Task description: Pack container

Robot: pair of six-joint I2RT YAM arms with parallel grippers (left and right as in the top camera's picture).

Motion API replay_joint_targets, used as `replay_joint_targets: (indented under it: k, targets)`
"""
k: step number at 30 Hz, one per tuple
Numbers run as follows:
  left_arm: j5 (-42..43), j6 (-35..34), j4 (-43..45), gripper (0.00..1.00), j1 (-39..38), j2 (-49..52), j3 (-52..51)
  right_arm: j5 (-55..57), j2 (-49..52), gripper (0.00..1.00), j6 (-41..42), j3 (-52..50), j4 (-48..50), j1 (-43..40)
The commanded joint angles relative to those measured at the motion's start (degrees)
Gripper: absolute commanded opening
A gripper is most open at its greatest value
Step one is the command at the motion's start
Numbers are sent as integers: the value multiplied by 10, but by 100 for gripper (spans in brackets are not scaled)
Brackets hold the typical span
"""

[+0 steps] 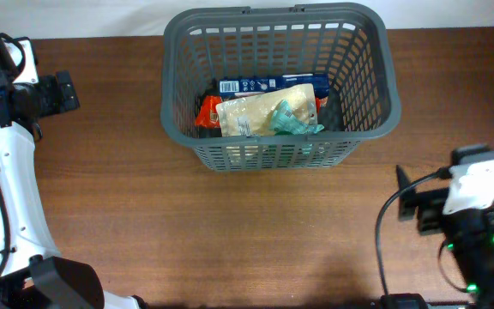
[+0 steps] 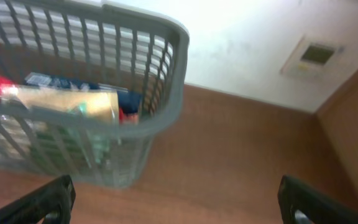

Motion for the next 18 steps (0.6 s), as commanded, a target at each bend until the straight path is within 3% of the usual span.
replay_joint_targets:
  k: [1,11,18]
  targets:
    - [7,-7,-1,99,3,2,-4,1,-61,99,3,-96,18,-17]
    - [7,-7,-1,99,3,2,-4,-8,-196,99,3,-378,158,-23]
    - [7,-8,-1,99,3,2,-4,-1,-253,99,3,-465,185,-23]
